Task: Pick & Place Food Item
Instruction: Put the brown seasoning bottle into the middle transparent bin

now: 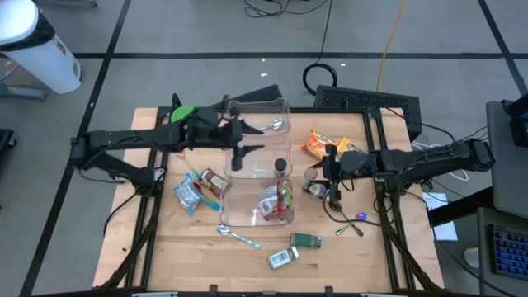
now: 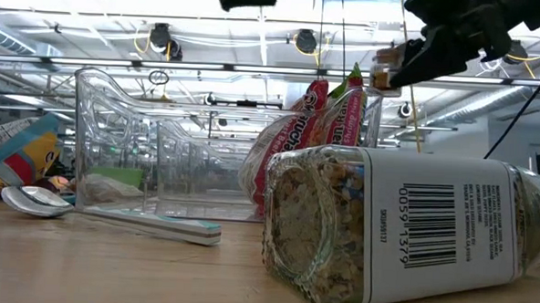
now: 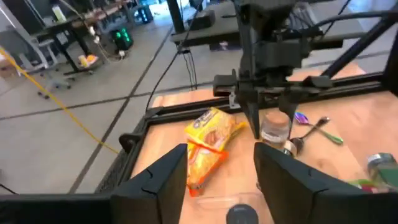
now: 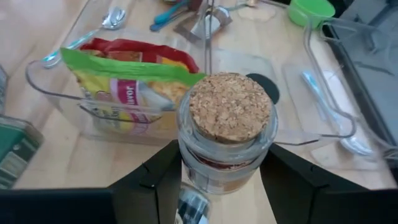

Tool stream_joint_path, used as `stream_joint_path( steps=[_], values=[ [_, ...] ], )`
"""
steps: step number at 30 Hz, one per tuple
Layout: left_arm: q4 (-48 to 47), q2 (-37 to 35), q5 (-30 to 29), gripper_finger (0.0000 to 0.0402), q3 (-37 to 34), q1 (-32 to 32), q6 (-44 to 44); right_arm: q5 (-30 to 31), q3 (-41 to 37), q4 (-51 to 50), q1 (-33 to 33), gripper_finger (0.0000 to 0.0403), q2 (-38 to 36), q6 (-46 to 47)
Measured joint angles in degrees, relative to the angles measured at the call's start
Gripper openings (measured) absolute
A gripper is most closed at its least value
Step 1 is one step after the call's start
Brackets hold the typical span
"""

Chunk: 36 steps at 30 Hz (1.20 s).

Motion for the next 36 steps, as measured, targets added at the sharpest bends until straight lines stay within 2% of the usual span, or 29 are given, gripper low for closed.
stream_joint_path(
  steps=[4, 8, 13, 18, 24, 29, 36],
  values=[
    [-8.8, 7.1, 2.0, 0.0232, 9.3, 0.1, -0.5, -0.1, 0.0, 1.5, -1.4, 0.0174, 0.0, -1.9],
    [-13.5, 13.8, 3.7, 0.0273, 17.5, -0.1, -0.5, -3.4, 0.0, 3.7, -3.0, 0.0175, 0.0, -3.1],
    [-20.5, 21.4, 3.5, 0.0303, 26.3, -0.7, 1.2, -6.1, 0.0, 6.3, -4.9, 0.0173, 0.0, -5.3],
    [-26.4, 27.6, 3.7, 0.0309, 34.3, -2.0, 2.0, -7.4, 0.0, 7.0, -6.8, 0.0173, 0.0, -6.5],
    [-29.1, 33.0, 3.6, 0.0300, 41.0, -3.7, 2.8, -7.6, 0.0, 9.3, -8.1, 0.0173, 0.0, -7.1],
    [-29.6, 35.7, 3.6, 0.0301, 43.8, -4.8, 3.3, -7.5, 0.0, 10.7, -8.2, 0.0173, 0.5, -7.7],
    [-28.7, 36.0, 3.6, 0.0294, 44.1, -5.7, 4.4, -7.5, -0.1, 12.7, -8.2, 0.0173, 2.4, -8.4]
  ],
)
